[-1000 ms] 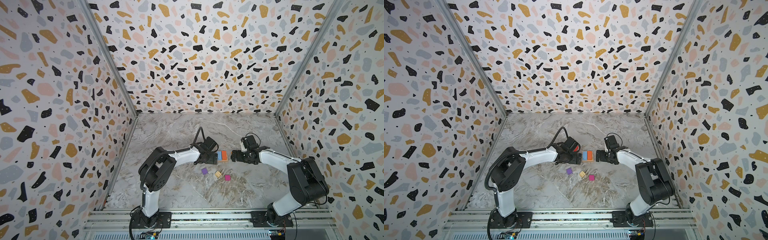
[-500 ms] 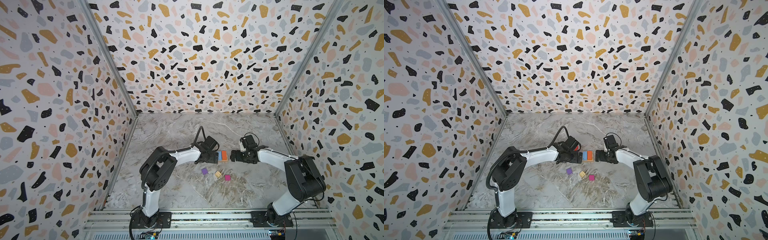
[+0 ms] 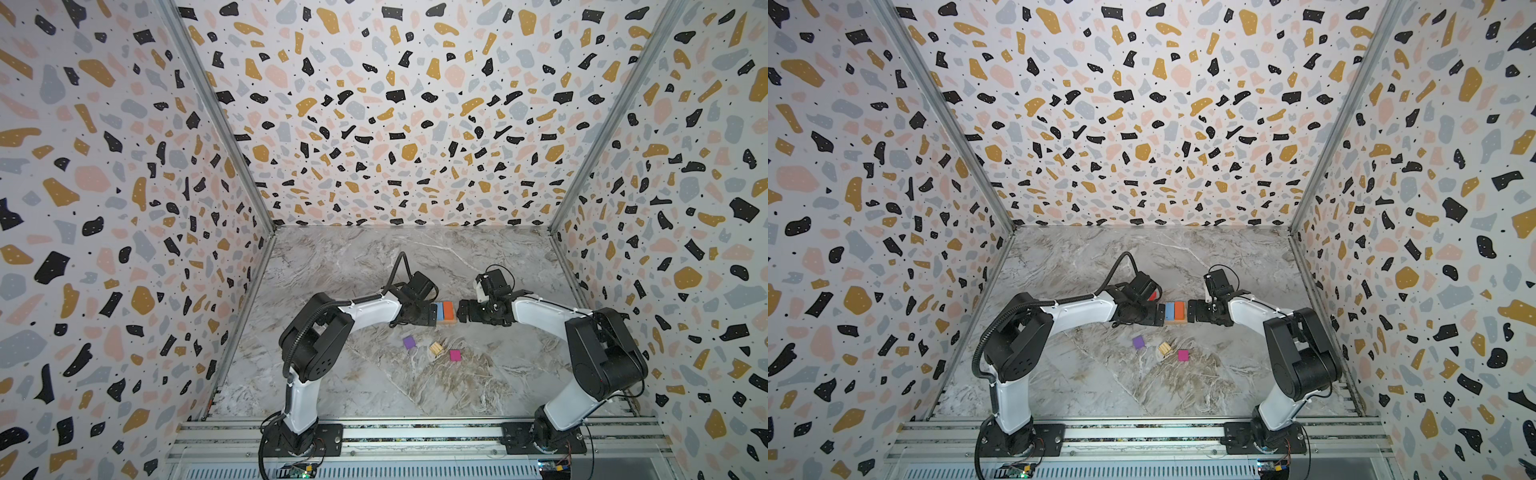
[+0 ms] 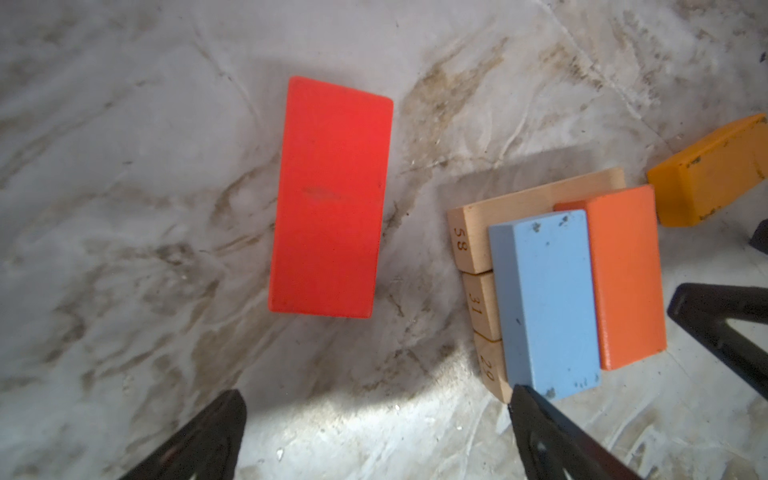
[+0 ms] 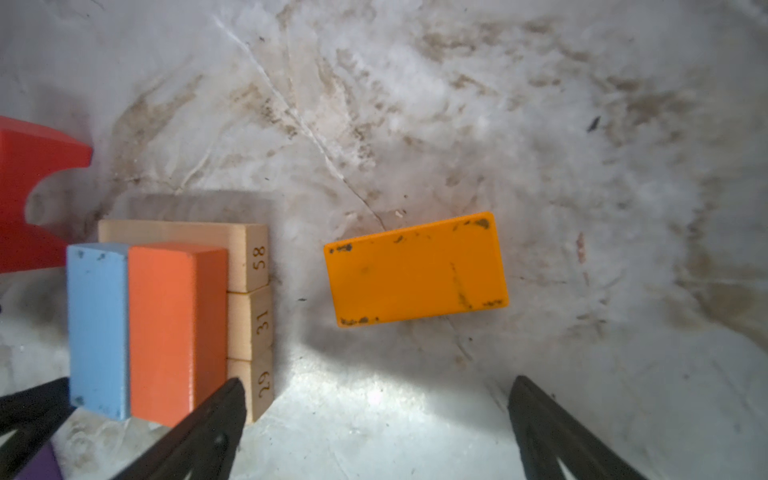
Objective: Build the wood block tower
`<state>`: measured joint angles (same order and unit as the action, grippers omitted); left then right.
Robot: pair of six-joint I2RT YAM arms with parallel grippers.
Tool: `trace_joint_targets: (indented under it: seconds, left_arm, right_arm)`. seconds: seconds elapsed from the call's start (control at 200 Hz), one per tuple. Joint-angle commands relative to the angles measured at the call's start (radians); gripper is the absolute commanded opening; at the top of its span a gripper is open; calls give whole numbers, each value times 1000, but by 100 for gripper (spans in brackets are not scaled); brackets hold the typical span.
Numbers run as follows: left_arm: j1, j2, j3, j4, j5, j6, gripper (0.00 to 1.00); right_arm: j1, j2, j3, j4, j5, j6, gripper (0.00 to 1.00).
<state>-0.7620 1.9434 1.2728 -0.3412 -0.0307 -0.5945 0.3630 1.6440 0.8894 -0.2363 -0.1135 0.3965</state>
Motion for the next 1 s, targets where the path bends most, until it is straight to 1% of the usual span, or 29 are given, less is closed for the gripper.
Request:
trace_joint_targets:
  seconds: [0.0,0.416,0.996]
  left_arm:
    - [5,18,34,16,13,-4,100]
    - [6,31,42,11,15,-2,100]
    - [23,27,76,-29,-40,18,100]
  right_arm:
    - [7,3,32,-11,-4,-11,100]
    - [13,23,39,-9,-1,-13,100]
    - [14,17,63,-23,35,0,99]
